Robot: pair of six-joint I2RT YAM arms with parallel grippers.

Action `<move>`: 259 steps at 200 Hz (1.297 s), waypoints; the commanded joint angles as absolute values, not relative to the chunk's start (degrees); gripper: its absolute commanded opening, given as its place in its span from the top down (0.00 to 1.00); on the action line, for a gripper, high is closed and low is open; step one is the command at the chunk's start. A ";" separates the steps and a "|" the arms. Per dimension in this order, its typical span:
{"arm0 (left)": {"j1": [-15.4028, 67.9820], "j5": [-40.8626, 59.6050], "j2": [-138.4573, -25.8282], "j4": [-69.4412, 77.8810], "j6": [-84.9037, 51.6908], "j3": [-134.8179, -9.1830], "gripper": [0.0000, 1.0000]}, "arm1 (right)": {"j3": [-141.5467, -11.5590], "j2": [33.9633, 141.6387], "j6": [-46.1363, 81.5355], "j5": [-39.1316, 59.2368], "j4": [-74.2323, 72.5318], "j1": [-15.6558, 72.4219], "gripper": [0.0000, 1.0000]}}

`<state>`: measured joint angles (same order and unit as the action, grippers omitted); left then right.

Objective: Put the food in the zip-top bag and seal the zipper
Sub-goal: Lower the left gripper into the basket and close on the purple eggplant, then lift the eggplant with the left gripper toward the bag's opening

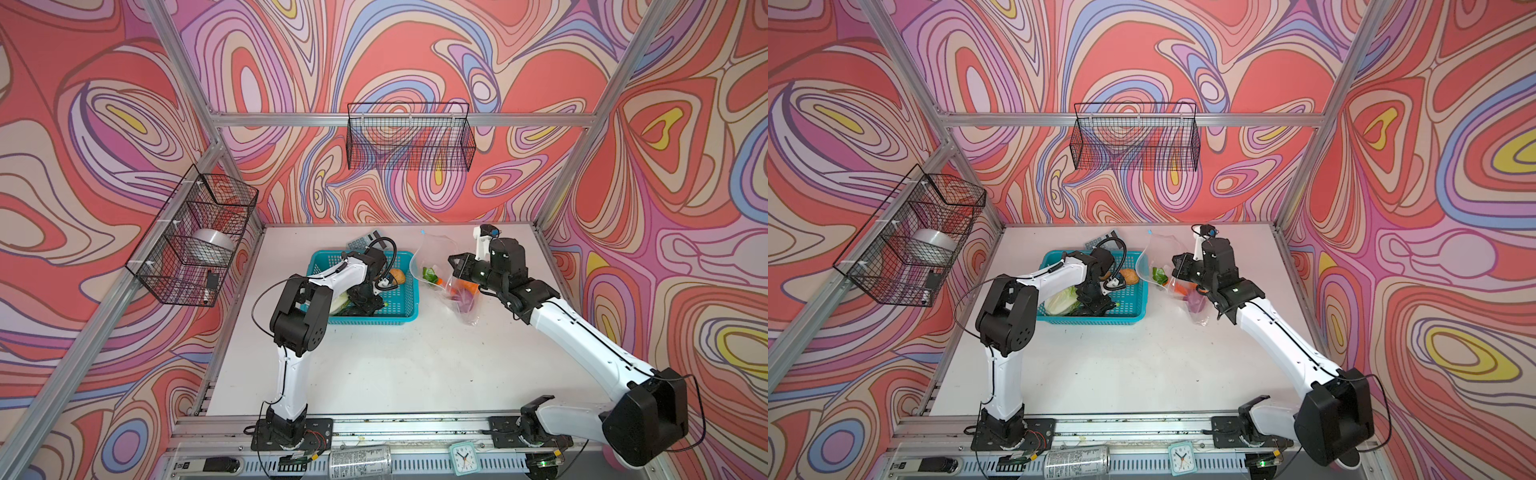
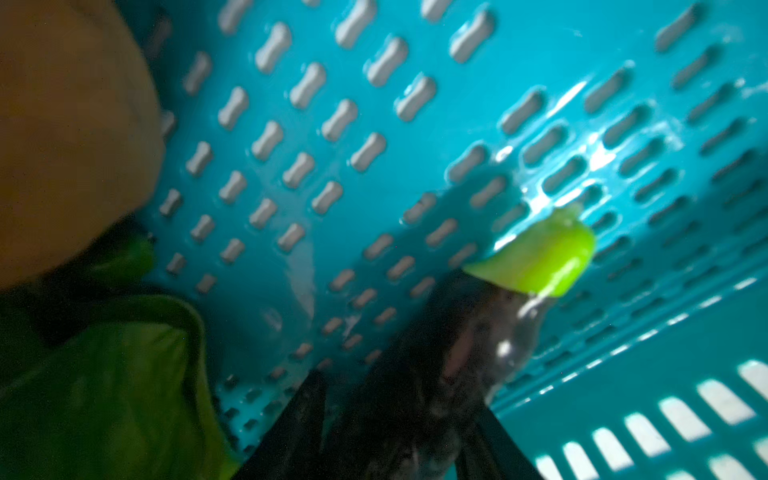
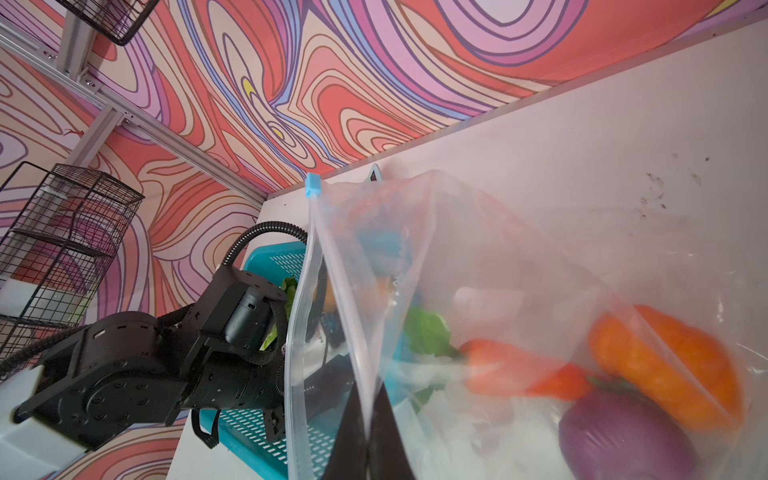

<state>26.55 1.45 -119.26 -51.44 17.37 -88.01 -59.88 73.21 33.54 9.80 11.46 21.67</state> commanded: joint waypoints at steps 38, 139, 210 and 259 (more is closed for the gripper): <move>28.05 1.72 -119.99 -52.55 17.58 -88.60 0.71 | -59.59 72.16 32.83 8.40 12.83 21.44 1.00; 28.30 4.22 -107.70 -49.48 15.71 -87.98 0.97 | -59.26 72.07 33.33 8.54 12.04 21.38 1.00; 27.32 4.82 -96.94 -43.22 9.78 -87.70 1.00 | -59.24 71.28 33.12 8.01 12.01 21.43 1.00; 26.90 6.28 -86.04 -31.49 0.50 -85.88 1.00 | -59.09 71.36 33.62 8.11 10.96 21.44 1.00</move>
